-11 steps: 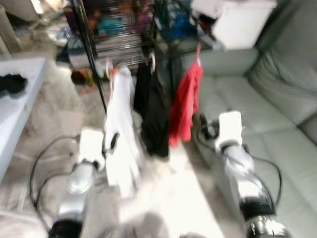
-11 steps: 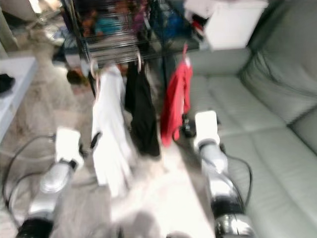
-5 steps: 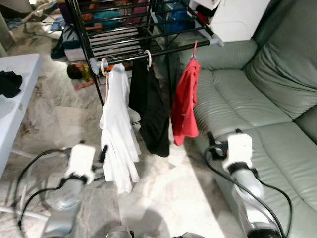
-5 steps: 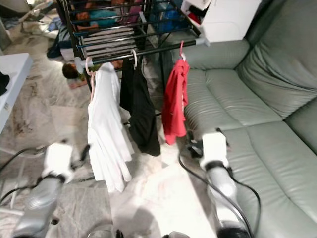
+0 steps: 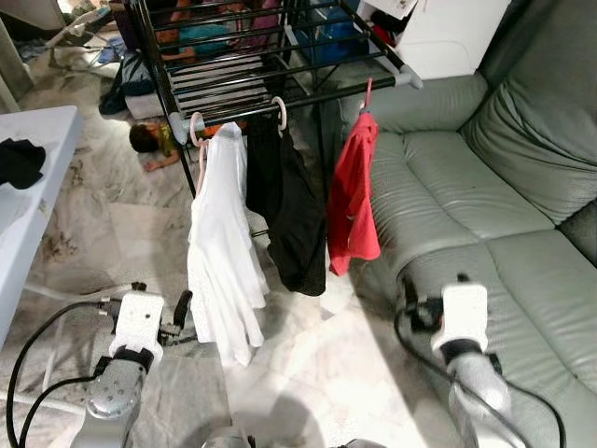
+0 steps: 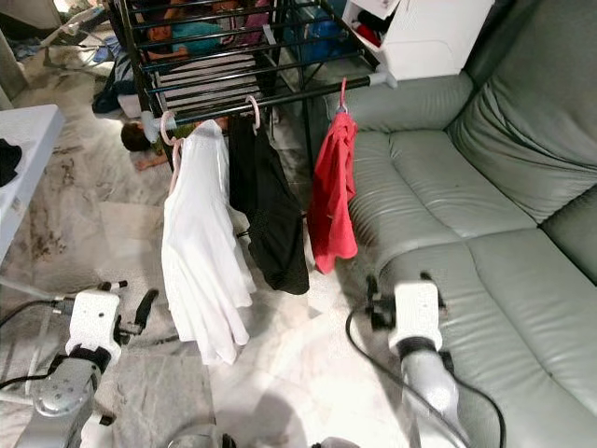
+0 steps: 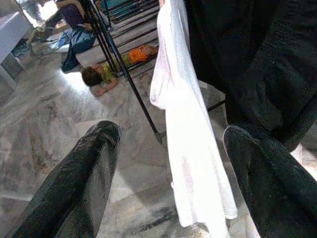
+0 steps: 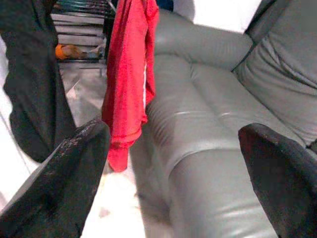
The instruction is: Hang hanger
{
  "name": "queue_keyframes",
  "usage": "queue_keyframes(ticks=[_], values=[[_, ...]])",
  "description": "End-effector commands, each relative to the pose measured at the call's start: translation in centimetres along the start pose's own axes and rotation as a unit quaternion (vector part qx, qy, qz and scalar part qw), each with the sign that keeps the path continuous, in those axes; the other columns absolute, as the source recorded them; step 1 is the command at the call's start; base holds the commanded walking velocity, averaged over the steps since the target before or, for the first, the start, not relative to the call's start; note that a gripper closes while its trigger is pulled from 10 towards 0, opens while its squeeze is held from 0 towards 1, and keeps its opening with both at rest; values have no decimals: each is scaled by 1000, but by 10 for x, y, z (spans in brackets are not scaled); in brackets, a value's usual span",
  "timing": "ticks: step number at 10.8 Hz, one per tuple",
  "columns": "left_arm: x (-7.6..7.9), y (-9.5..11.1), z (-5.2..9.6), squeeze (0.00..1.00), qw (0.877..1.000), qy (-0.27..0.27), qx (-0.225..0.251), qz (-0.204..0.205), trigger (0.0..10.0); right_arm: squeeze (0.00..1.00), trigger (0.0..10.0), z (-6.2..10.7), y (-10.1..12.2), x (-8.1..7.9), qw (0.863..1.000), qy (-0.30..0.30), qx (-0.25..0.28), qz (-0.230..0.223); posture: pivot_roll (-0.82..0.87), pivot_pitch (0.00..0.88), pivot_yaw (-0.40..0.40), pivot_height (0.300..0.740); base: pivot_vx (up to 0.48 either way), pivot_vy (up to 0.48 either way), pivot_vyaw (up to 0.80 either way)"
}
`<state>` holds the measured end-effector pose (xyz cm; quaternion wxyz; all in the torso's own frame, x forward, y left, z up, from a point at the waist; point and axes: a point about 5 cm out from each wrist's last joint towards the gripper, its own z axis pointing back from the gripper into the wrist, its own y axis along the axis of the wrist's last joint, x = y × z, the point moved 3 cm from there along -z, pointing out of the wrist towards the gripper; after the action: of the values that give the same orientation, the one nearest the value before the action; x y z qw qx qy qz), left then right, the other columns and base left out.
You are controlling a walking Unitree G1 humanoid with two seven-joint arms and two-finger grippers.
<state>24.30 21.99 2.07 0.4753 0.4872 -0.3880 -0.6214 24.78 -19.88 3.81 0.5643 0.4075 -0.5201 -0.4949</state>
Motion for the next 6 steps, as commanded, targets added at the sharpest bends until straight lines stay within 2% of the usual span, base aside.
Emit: queue_keyframes(ticks=[1, 3, 4, 6], values=[[0, 3, 1, 0, 1000, -2, 8, 0, 10000, 0, 10000, -2, 10, -5, 1000, 9, 13, -8, -33, 0, 30, 740, 0, 0, 0], [3, 4, 0, 0, 1000, 0, 11, 3, 10000, 0, 10000, -6, 16, -10, 1000, 12, 23, -18, -40, 0, 35, 740, 0, 0, 0], [3, 12, -1, 0, 1000, 6, 25, 5, 10000, 0, 10000, -8, 20, -13, 999, 18, 28, -25, -39, 0, 33, 740, 0, 0, 0], [0, 13, -2, 0, 1000, 12, 27, 6, 10000, 0, 10000, -9, 23, -14, 999, 23, 30, -22, -37, 0, 27, 740, 0, 0, 0]])
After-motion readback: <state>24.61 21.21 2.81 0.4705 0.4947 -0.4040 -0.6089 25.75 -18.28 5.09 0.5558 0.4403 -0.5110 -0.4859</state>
